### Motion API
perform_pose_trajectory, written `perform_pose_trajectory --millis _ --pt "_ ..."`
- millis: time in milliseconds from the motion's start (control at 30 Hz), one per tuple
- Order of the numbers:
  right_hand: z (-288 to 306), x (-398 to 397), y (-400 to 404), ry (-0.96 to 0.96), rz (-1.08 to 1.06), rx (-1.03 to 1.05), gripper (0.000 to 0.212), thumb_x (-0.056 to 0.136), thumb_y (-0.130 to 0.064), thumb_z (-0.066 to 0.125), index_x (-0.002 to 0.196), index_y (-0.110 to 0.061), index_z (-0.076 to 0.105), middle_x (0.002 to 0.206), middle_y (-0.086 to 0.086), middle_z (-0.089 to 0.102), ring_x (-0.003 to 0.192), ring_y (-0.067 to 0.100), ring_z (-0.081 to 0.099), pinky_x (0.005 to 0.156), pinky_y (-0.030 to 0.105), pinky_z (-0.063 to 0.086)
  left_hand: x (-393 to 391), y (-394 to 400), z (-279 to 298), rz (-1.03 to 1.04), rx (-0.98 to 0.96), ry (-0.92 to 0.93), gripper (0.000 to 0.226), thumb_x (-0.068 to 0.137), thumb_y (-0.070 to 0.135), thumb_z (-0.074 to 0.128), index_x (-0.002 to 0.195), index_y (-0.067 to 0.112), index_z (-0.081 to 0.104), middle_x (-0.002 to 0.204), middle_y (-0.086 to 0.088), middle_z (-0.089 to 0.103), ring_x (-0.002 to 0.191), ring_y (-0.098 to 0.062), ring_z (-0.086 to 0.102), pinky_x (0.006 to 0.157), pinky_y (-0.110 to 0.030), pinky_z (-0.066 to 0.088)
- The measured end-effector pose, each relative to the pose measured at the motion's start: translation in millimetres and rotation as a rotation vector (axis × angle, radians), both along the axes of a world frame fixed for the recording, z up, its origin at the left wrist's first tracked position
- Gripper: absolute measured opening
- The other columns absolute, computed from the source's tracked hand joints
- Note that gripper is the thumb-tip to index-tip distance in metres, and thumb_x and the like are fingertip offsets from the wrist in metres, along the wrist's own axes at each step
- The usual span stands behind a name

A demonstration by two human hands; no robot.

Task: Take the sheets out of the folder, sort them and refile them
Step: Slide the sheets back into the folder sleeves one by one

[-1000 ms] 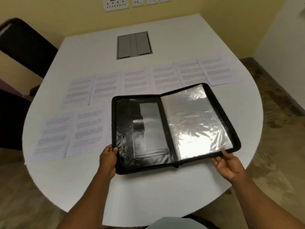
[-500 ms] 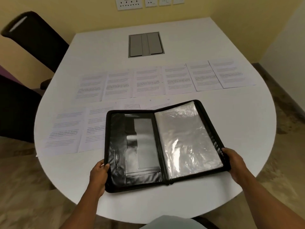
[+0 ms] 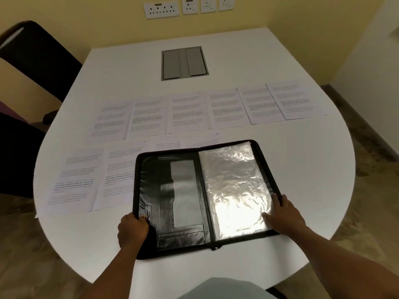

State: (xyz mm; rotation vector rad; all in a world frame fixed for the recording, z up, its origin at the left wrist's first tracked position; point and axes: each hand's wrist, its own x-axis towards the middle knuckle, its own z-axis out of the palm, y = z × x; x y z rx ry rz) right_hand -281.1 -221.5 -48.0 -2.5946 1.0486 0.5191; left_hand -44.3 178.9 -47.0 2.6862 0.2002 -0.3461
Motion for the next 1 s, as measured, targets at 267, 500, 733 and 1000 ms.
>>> perform_pose_trajectory --millis 267,500,733,1000 --pt "-3 2 1 -0.107 -0.07 -0.025 0.068 0.094 -0.045 0.051 0.149 -0.015 0.024 0.149 0.02 0.028 0.136 0.037 0.031 0.105 0.044 0.038 3 -1 -9 -0.098 0.065 0.119 0.037 0.087 0.029 0.061 0.108 -0.001 0.061 0.111 -0.022 0.057 0.103 -0.041 0.056 0.088 -0.048 0.049" --pt "15 37 -19 -0.4 -0.608 0.222 0.054 0.088 -0.015 0.06 0.139 -0.007 0.043 0.124 0.028 0.053 0.112 0.045 0.053 0.097 0.048 0.046 28 -20 9 0.18 -0.279 0.23 0.064 0.085 0.034 0.066 0.14 0.01 0.044 0.135 -0.022 0.046 0.117 -0.041 0.052 0.099 -0.045 0.046" --pt "37 46 -32 -0.569 -0.84 0.326 0.027 0.088 -0.005 0.056 0.115 -0.004 0.057 0.105 0.018 0.062 0.086 0.027 0.051 0.077 0.029 0.038 37 -35 31 0.334 -0.533 0.129 0.038 0.086 0.006 0.056 0.12 0.022 0.057 0.112 -0.011 0.063 0.091 -0.026 0.061 0.081 -0.038 0.052" --pt "51 27 -40 -0.685 -0.938 0.352 0.031 0.089 -0.01 0.062 0.119 -0.007 0.057 0.111 0.016 0.062 0.091 0.029 0.054 0.078 0.03 0.04 24 -63 45 0.337 -0.688 0.098 0.043 0.09 -0.001 0.051 0.125 0.022 0.058 0.103 -0.007 0.063 0.093 -0.029 0.062 0.087 -0.044 0.055"
